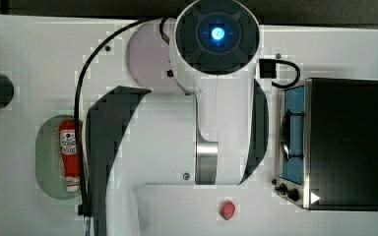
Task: Pick ketchup from strainer and place it on the table
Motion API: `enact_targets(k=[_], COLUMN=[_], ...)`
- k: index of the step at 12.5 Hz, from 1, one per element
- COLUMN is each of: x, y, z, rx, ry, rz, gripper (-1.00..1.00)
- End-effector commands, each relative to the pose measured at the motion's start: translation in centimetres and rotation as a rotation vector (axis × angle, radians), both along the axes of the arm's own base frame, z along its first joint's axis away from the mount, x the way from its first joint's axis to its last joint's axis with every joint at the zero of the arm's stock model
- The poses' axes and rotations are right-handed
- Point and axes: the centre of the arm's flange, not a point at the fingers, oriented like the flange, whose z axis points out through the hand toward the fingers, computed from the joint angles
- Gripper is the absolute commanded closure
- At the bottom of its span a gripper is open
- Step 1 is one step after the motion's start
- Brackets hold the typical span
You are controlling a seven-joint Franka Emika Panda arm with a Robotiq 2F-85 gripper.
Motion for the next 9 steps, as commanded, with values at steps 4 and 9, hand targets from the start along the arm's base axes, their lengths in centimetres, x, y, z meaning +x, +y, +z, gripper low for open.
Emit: enact_targets(k=[4, 9], x=[-6.3, -6.4], y=[2.5, 13.4], z=[6.6, 4.2], rx=[0.012, -0.007], ry=[-0.010, 0.020], rz=[-0.041, 0.161], gripper=[-1.00, -1.00])
